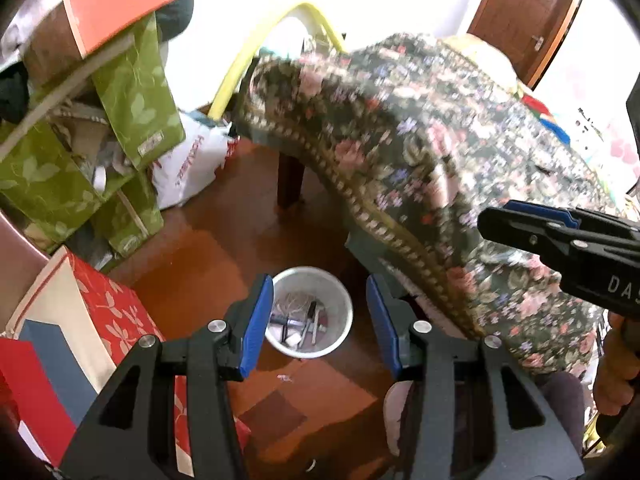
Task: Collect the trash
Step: 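Open both tools above the wastebasket to drop the tape roll and tube, then move both open tools back over the bed toward the last items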
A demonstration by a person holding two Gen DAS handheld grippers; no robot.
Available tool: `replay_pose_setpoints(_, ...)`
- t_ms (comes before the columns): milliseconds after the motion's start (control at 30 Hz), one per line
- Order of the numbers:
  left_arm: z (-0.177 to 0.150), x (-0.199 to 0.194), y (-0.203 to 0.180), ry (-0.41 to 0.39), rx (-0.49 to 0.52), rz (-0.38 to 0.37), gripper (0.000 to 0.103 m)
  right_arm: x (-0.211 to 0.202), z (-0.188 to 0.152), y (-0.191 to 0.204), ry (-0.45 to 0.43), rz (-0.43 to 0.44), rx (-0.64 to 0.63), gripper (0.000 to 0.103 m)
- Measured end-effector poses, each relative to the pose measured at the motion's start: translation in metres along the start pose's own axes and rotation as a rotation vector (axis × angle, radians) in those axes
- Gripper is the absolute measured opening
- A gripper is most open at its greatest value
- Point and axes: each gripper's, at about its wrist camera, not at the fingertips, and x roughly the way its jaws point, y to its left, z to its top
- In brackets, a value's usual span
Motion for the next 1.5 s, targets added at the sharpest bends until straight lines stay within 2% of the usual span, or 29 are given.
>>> replay_pose_setpoints(367,0.020,-0.072,-0.070,-0.174,0.117,0.003,0.047,-0.096,-0.012,-0.019,-0.196,-0.066,-0.028,0.037)
replay_pose_setpoints(667,0.040,-0.099,-0.156,-0.259,0.248,-0.037,0.049,-0.150,-0.024,-0.074,-0.292,-0.142,0.042,0.037)
replay_pose_setpoints(1000,0.061,-0.056,-0.255,-0.212,0.333,-0.129,0.049,-0.199,-0.041,-0.165,-0.351,-0.261,0.147,0.037)
replay_pose_setpoints(1300,0.091,0.003,-0.328,-0.152,0.360,-0.216,0.049,-0.211,-0.055,-0.261,-0.343,-0.369,0.271,0.038)
replay_pose_setpoints(1367,0.100,0.019,-0.342,-0.137,0.356,-0.232,0.053,-0.208,-0.056,-0.282,-0.328,-0.374,0.300,0.045)
replay_pose_setpoints(1433,0.105,0.032,-0.351,-0.131,0.350,-0.235,0.064,-0.203,-0.057,-0.299,-0.322,-0.390,0.320,0.052)
replay_pose_setpoints(1500,0.114,0.052,-0.362,-0.124,0.334,-0.237,0.067,-0.196,-0.057,-0.319,-0.312,-0.411,0.338,0.058)
